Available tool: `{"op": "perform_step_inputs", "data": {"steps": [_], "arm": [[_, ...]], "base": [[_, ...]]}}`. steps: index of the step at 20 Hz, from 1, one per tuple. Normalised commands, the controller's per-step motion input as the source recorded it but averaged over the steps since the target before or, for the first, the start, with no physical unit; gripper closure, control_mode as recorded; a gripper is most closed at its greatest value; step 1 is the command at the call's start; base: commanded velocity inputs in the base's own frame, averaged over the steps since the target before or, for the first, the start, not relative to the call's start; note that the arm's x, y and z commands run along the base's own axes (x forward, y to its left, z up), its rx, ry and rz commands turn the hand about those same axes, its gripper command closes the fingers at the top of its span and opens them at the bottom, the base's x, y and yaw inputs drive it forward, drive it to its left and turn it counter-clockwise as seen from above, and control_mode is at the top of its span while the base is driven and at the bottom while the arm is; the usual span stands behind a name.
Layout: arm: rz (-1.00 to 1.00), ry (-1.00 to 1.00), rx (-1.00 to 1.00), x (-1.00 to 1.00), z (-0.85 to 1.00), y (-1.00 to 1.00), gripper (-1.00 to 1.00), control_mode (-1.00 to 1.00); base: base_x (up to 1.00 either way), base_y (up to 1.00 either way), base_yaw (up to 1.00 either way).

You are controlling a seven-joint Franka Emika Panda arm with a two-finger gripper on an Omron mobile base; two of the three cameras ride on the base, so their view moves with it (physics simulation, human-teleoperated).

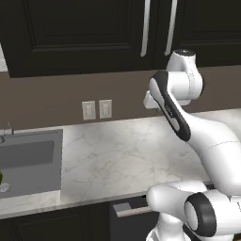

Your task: Open the cabinet directly in front. Then move the liquor and the cup to the dining counter with the jar on it.

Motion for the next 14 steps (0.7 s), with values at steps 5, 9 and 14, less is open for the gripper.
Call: {"op": "perform_step_inputs", "data": {"steps": [5,9,14], "arm": [[0.00,-0.21,0.00,-0.04,0.02,0.00,-1.00,-1.00],[0.00,-0.56,0.00,-0.26,0.43,0.00,-1.00,-1.00],[0.00,-0.69,-0.02,-0.30,0.64,0.00,-1.00,-1.00]], "base": [[0.00,0.00,0.00],[0.00,0.00,0.00],[0.00,0.00,0.00]]}}
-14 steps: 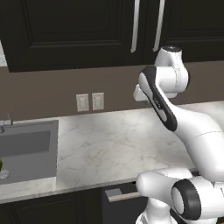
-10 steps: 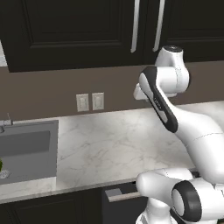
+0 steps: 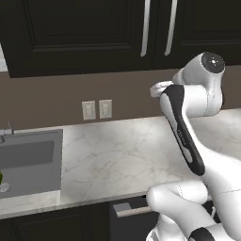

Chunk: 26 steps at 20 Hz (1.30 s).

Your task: Open the cabinet directly in front. Then move the liquor and the cup to the dining counter with the jar on it.

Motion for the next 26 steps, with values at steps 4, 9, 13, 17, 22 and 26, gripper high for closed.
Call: {"op": "perform_step_inputs", "data": {"steps": [4,9,13,17,22,26], "arm": [[0.00,-0.62,-0.01,-0.18,0.76,0.00,-1.00,-1.00],[0.00,-0.55,0.00,-0.09,0.78,0.01,-1.00,-1.00],[0.00,-0.51,0.00,-0.07,0.66,0.04,-1.00,-1.00],[0.00,-0.12,0.00,-0.06,0.08,0.00,-1.00,-1.00],[0.00,-0.15,0.00,0.00,0.12,0.12,-1.00,-1.00],[0.00,-0.18,0.00,0.00,0.29,0.34,-1.00,-1.00]], "base": [[0.00,0.00,0.00],[0.00,0.00,0.00],[0.00,0.00,0.00],[0.00,0.00,0.00],[0.00,0.00,0.00],[0.00,0.00,0.00]]}}
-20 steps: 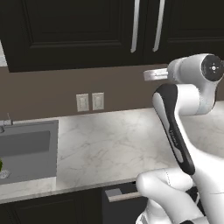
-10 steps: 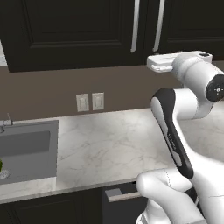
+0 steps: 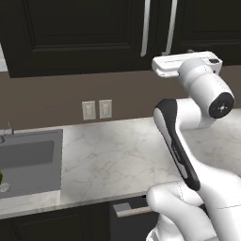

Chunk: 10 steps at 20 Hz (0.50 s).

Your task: Open the cabinet directly in front. Then move the liquor and the cup to the dining counter with the jar on it.

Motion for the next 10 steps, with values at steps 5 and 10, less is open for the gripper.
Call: {"op": "perform_step_inputs", "data": {"steps": [5,10], "arm": [[0.00,-0.07,0.00,0.00,0.26,0.38,-1.00,-1.00],[0.00,0.00,0.00,0.07,0.22,0.18,-1.00,-1.00]], "base": [[0.00,0.00,0.00],[0.00,0.00,0.00]]}}
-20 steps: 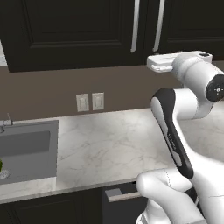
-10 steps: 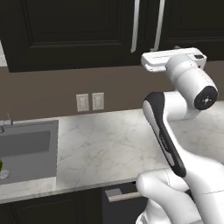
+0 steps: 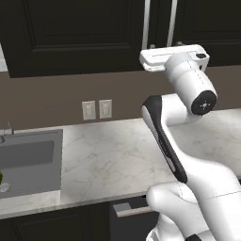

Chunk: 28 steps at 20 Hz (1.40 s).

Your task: Open the cabinet directly in front. Then move the liquor and the cup to the dining counter with the jar on it.

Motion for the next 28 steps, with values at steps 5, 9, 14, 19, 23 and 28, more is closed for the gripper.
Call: {"op": "perform_step_inputs", "data": {"steps": [5,9,14,19,23,28], "arm": [[0.00,0.03,0.00,0.52,0.21,0.21,-1.00,-1.00],[0.00,0.13,0.00,0.61,0.04,0.01,-1.00,-1.00],[0.00,0.16,0.02,0.55,0.01,-0.06,-1.00,-1.00],[0.00,0.13,0.00,0.68,0.01,-0.01,-1.00,-1.00],[0.00,0.20,0.00,0.94,0.00,0.00,-1.00,-1.00],[0.00,0.22,0.03,1.00,0.00,-0.04,-1.00,-1.00]], "base": [[0.00,0.00,0.00],[0.00,0.00,0.00],[0.00,0.00,0.00],[0.00,0.00,0.00],[0.00,0.00,0.00],[0.00,0.00,0.00]]}}
